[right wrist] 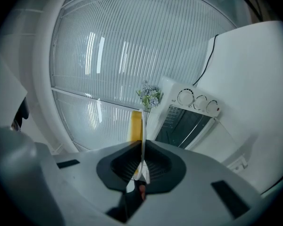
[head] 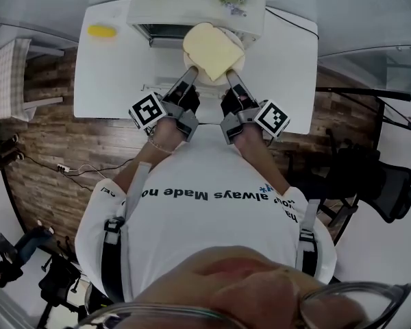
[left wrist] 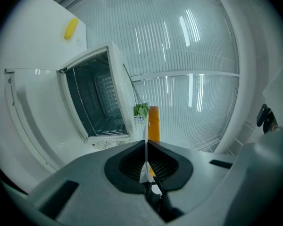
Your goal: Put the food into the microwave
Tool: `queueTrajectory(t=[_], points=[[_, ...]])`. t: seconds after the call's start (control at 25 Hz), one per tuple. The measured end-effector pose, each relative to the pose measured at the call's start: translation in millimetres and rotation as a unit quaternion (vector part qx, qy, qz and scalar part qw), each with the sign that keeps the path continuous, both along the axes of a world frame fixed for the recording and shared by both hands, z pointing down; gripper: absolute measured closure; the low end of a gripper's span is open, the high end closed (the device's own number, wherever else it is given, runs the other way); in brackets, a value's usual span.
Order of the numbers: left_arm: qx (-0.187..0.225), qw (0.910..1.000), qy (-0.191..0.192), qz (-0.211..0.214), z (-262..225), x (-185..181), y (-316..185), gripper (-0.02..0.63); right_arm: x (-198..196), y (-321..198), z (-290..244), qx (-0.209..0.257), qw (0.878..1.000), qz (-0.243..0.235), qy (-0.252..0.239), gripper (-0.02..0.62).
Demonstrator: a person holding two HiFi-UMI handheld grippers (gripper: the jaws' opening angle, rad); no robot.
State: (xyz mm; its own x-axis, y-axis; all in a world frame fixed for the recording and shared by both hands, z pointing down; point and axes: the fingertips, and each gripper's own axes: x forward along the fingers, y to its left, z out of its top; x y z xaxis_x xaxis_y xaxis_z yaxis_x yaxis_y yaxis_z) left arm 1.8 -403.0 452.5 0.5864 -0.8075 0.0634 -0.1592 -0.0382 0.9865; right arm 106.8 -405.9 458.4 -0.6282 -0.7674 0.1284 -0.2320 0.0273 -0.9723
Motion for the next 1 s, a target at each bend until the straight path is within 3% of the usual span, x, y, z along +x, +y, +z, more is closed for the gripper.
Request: queueTrajectory(t=[0.28, 0.56, 0.84, 1.0], points=[[-0.004, 0.9998, 0.016, 0.009, -1.1, 5.4, 4.0, 0.588, 2.8, 6.4, 4.9, -0.008, 1.000, 0.005, 0.002, 0.571], [-0.031, 0.9994, -0.005, 0.015, 29.7, -10.9, 5.1, 0.588, -9.4, 8.6, 34.8, -0.034, 0.999, 0.004, 0.019, 0.571], [-0.057, 0.9980, 0.015, 0.022, 60.0, -16.5, 11.6, 0.588, -18.2, 16.2, 64.9, -0.055, 0.998, 0.003, 0.023, 0.571], [-0.065, 0.9973, -0.011, 0.031, 81.3, -23.4, 11.9, 0.588, -23.9, 17.8, 85.2, -0.072, 0.997, 0.001, 0.022, 0.571]])
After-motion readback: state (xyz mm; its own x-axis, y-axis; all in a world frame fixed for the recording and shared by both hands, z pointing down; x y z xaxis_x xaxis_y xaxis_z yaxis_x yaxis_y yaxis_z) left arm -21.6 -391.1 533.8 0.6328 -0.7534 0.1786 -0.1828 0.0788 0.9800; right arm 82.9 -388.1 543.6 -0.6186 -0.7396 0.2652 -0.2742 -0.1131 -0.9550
